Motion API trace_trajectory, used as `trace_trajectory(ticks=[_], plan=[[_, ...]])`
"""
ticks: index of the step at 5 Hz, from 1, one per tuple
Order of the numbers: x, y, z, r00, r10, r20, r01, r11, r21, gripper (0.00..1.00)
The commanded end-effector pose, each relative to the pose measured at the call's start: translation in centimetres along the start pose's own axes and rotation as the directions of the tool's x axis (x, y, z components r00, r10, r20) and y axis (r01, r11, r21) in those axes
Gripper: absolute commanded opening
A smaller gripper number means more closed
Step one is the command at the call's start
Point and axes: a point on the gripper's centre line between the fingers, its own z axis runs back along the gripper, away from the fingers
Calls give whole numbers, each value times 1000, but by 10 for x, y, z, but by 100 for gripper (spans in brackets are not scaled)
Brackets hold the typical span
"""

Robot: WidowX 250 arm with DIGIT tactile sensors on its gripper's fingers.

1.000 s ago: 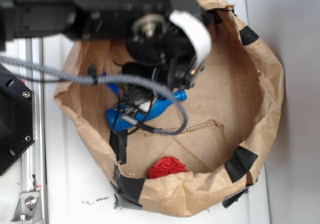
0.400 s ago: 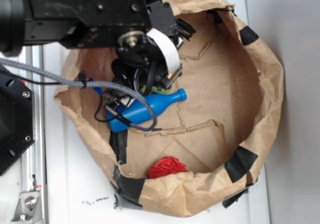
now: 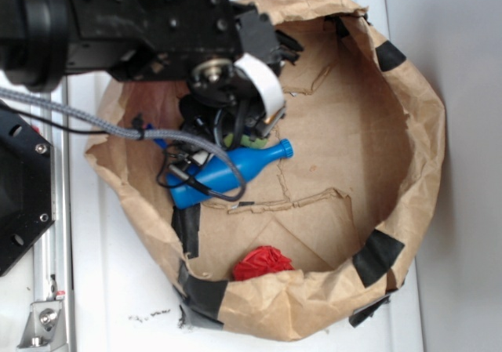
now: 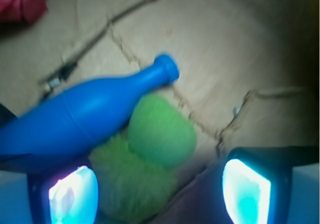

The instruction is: Grab the green animal.

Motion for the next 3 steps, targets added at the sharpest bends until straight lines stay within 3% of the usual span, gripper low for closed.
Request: trace_trajectory(ticks=[1,2,3], plan=[[15,-11,-10,999,13,33,-13,1000,-11,100],[26,-15,-14,992,118,48,-116,993,-35,100],[33,-12,-19,981,193,-15,-194,980,-55,100]])
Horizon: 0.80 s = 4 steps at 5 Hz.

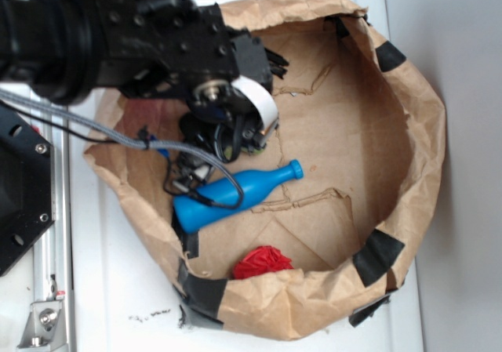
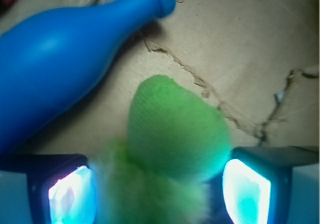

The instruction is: Grab the green animal.

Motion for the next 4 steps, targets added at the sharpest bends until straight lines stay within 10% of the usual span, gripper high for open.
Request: trace_trajectory(ticks=[1,4], plan=[[25,-5,-5,997,60,-44,-59,998,11,100],[22,-6,-10,997,64,-43,-64,998,15,100]])
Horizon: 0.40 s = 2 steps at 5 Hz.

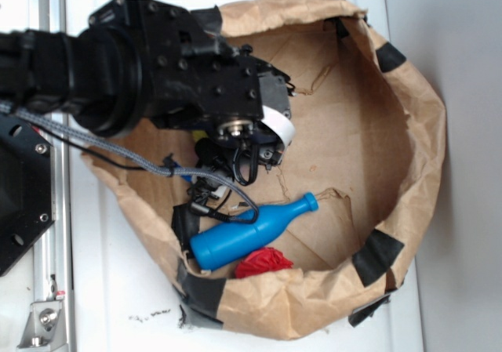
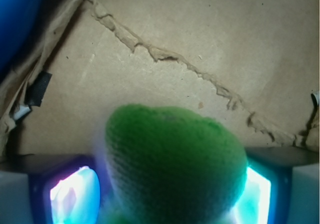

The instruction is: Grab the green animal.

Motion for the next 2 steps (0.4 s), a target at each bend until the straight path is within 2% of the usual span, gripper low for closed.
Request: trace_trajectory(ticks=[1,2], plan=[[11,5,-7,999,-33,21,33,999,25,100],[9,7,-6,998,-43,45,42,999,34,0]])
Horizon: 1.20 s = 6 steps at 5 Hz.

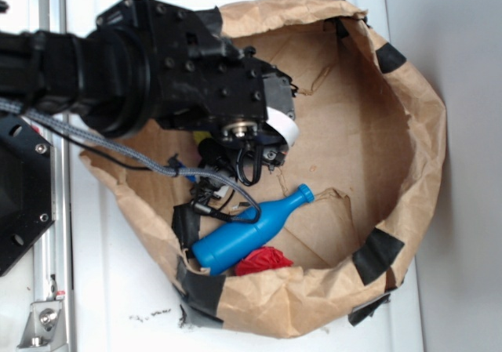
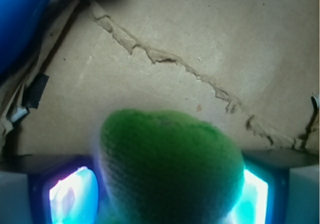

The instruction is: Grab the green animal.

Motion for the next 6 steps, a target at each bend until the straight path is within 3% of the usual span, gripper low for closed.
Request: trace_trajectory(ticks=[1,4,5,6], plan=[[9,2,8,997,-35,62,35,999,13,0],[16,7,23,994,-62,89,63,998,-4,0],[18,9,43,995,-61,74,63,998,-27,0],[21,9,89,998,-4,67,3,1000,17,0]])
